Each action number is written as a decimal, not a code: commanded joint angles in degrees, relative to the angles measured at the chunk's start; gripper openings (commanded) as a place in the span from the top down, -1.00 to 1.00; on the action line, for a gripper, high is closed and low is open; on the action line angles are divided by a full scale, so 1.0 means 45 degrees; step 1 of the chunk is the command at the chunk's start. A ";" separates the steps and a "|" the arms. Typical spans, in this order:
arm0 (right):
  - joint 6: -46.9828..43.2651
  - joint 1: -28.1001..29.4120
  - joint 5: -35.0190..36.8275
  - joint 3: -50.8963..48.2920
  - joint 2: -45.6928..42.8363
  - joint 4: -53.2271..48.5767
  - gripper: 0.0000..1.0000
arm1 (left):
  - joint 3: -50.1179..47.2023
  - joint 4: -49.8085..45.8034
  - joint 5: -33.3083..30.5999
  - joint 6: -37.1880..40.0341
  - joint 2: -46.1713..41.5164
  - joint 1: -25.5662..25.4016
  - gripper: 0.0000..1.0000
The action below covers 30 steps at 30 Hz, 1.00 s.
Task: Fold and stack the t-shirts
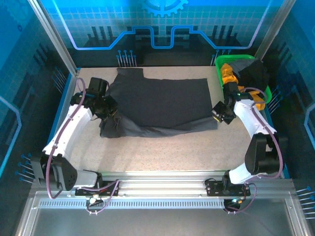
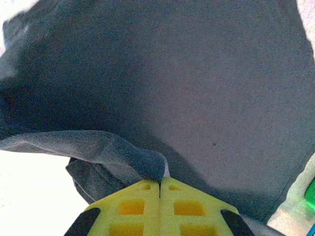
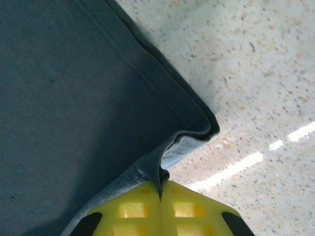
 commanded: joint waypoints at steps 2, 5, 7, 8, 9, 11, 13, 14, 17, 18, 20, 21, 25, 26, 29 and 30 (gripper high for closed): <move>0.0088 -0.0149 0.0211 0.0926 0.0803 -0.0294 1.00 | 0.0857 0.0606 0.0258 0.0905 0.0827 0.0425 1.00; 0.0164 -0.0187 0.0249 0.1361 0.1399 -0.0278 1.00 | 0.1073 0.0877 0.0236 0.1042 0.1288 0.0729 1.00; 0.0149 -0.0195 0.0267 0.1692 0.1765 -0.0218 1.00 | 0.1239 0.1043 0.0292 0.1102 0.1578 0.0935 1.00; 0.0137 -0.0203 0.0307 0.1867 0.1927 -0.0236 1.00 | 0.1321 0.1131 0.0317 0.1141 0.1699 0.1021 1.00; 0.0119 -0.0208 0.0364 0.2045 0.2097 -0.0273 1.00 | 0.1427 0.1230 0.0330 0.1204 0.1811 0.1092 1.00; 0.0087 -0.0211 0.0369 0.2343 0.2466 -0.0320 1.00 | 0.1629 0.1322 0.0326 0.1286 0.2062 0.1211 1.00; 0.0062 -0.0211 0.0341 0.2654 0.2858 -0.0333 1.00 | 0.1806 0.1418 0.0375 0.1335 0.2326 0.1350 1.00; 0.0049 -0.0199 0.0339 0.2751 0.3008 -0.0358 1.00 | 0.1874 0.1457 0.0347 0.1362 0.2443 0.1399 1.00; 0.0045 -0.0209 0.0328 0.3078 0.3400 -0.0353 1.00 | 0.2024 0.1694 0.0450 0.1376 0.2782 0.1542 1.00; 0.0045 -0.0210 0.0350 0.3214 0.3527 -0.0400 1.00 | 0.2117 0.1746 0.0495 0.1411 0.2931 0.1581 1.00; 0.0080 -0.0194 0.0378 0.3452 0.3802 -0.0485 1.00 | 0.2320 0.1845 0.0558 0.1518 0.3220 0.1625 1.00; 0.0085 -0.0204 0.0406 0.3564 0.3925 -0.0509 1.00 | 0.2428 0.1879 0.0540 0.1589 0.3362 0.1662 1.00; 0.0120 -0.0211 0.0477 0.4119 0.4428 -0.0537 1.00 | 0.2950 0.1999 0.0633 0.1754 0.4118 0.1892 1.00; 0.0078 -0.0214 0.0424 0.4291 0.4580 -0.0505 1.00 | 0.3109 0.2051 0.0687 0.1837 0.4374 0.1932 1.00; -0.0441 -0.0237 -0.0219 0.5175 0.5407 -0.0413 0.97 | 0.3870 0.2053 0.1052 0.2299 0.5409 0.2054 1.00; -0.0614 -0.0248 -0.0309 0.5630 0.5730 -0.0805 0.79 | 0.4247 0.1710 0.0977 0.2423 0.5791 0.2103 0.73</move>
